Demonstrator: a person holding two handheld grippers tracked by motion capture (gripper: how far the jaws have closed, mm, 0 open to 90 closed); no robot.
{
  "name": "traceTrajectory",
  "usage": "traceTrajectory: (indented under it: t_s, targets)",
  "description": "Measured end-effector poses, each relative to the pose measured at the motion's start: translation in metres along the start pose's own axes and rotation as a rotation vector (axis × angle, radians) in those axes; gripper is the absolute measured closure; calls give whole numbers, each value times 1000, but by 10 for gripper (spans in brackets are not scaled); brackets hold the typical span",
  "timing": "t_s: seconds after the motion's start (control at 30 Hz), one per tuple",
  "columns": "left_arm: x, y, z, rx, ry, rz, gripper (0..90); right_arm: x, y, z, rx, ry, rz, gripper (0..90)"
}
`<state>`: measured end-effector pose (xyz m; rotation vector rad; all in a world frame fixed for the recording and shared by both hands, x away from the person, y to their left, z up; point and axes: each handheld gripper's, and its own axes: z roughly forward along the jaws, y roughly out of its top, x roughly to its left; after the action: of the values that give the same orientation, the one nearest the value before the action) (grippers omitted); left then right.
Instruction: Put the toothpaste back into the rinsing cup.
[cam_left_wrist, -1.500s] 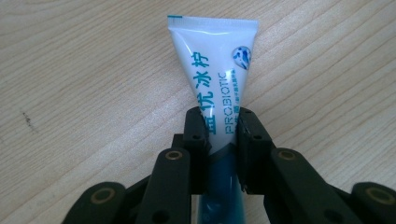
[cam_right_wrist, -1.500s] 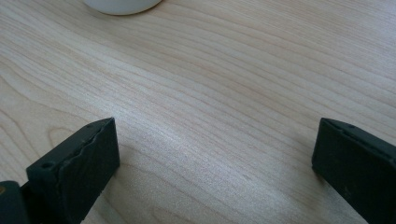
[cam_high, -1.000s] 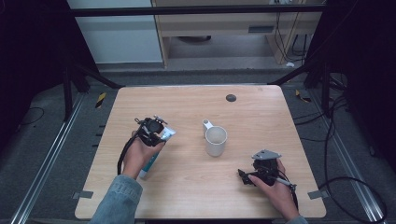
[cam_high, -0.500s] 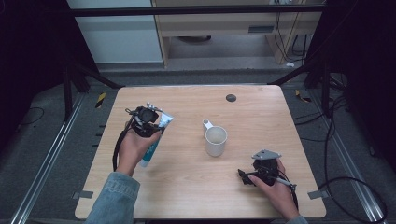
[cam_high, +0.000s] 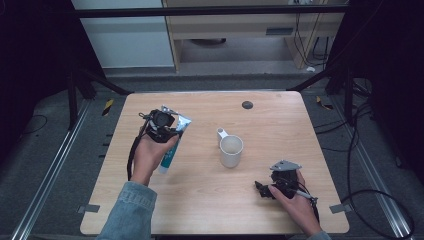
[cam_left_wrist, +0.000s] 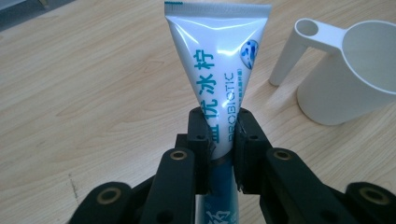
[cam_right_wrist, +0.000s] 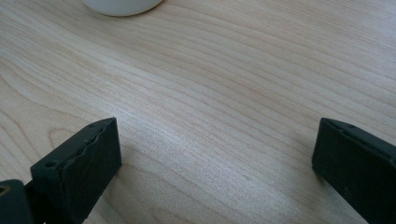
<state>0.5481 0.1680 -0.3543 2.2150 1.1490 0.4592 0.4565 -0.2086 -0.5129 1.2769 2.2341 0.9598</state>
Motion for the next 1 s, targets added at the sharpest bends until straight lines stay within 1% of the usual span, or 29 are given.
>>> traceTrajectory:
  t_s: [0.03, 0.07, 0.1, 0.13, 0.2, 0.23, 0.27, 0.3, 0.33, 0.37, 0.4, 0.43, 0.47, 0.53, 0.57, 0.6, 0.7, 0.77, 0.9, 0.97, 1.0]
  targets:
    - [0, 0, 0, 0, 0, 0, 786, 0, 0, 0, 0, 0, 0, 14]
    - [-1, 2, -2, -12, 13, 3, 786, 0, 0, 0, 0, -1, 1, 14]
    - [-2, 4, -3, -21, 17, 5, 786, 0, 0, 0, 0, -1, 1, 14]
    - [-4, 7, -5, -46, 2, -1, 786, 0, 0, 0, 0, -1, 1, 14]
    - [-6, 10, -7, -68, -10, -3, 786, 0, 0, 0, 0, -1, 1, 14]
    - [-6, 10, -7, -68, -10, -3, 786, 0, 0, 0, 0, -1, 1, 14]
    - [-8, 12, -8, -87, -8, 0, 786, 0, 0, 0, 1, -1, 0, 14]
    - [-8, 12, -8, -87, -8, 0, 786, 0, 0, 0, 1, -1, 0, 14]
    - [-9, 14, -8, -98, -12, -5, 786, 0, 0, 0, 1, 2, -15, 14]
    - [-9, 14, -8, -98, -12, -5, 786, 0, 0, 0, 1, 2, -15, 14]
    - [-11, 15, -9, -111, -6, 0, 786, 1, 0, 0, 1, 15, -14, 13]
    - [-11, 15, -9, -111, -6, 0, 786, 1, 0, 0, 1, 15, -14, 13]
    - [-12, 16, -11, -127, 1, 2, 786, 1, 0, 0, 1, 16, -14, 13]
    - [-13, 17, -12, -137, 0, 3, 786, 1, 0, 0, 1, 16, -13, 12]
    - [-14, 17, -12, -152, -1, -5, 786, 1, 0, 0, 1, 16, -13, 12]
    - [-15, 18, -13, -158, -6, 0, 786, 1, 0, 0, 1, 16, -13, 13]
    - [-17, 20, -13, -169, -10, -5, 786, 1, 0, 0, 1, 16, -13, 12]
    - [-18, 25, -13, -175, -6, 1, 786, 1, 0, 0, 1, 17, -13, 12]
    - [-21, 29, -12, -193, -4, -1, 787, 1, 0, 0, 2, 20, -18, 12]
    - [-23, 31, -10, -210, 2, -13, 786, 1, 0, 0, 1, 21, -16, 12]
    - [-25, 32, -10, -209, 1, -8, 786, 1, 0, 0, 3, 21, -16, 12]
